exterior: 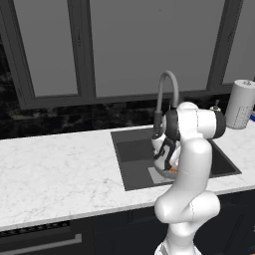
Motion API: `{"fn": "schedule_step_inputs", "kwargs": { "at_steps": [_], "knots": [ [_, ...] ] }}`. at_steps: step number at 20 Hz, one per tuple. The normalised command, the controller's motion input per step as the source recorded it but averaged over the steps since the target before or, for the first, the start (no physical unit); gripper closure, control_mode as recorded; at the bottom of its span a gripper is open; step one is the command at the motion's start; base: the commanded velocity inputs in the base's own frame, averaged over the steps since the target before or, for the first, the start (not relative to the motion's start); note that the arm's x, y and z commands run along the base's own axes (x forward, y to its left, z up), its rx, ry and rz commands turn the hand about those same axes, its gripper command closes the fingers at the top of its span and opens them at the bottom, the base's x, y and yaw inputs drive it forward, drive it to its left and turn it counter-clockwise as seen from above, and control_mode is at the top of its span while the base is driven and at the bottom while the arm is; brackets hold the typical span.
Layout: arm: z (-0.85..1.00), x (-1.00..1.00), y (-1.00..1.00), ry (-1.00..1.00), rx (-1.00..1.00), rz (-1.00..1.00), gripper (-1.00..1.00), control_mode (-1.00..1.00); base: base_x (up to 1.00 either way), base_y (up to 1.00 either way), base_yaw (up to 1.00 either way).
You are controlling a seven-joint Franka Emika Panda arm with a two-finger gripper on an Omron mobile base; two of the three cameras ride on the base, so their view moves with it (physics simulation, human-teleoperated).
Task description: Put the colander in the sink, put the orange in the colander, and turn on the sink faucet and pour water over the colander.
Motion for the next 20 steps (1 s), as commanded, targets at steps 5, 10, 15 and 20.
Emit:
{"fn": "schedule_step_inputs", "kwargs": {
  "at_steps": [5,10,15,20],
  "knots": [
    [-0.28,-0.23,-0.01,-0.62,0.29,0.02,1.0,-1.0,0.0,0.0,0.0],
    [-0.61,0.0,0.0,-0.49,0.23,0.0,1.0,-1.0,0.0,0.0,0.0],
    [-0.76,0.0,0.01,-0.25,0.04,0.0,1.0,-1.0,0.0,0.0,0.0],
    [-1.0,-0.02,0.33,-0.02,0.0,0.0,1.0,-1.0,0.0,0.0,0.0]
  ]
}}
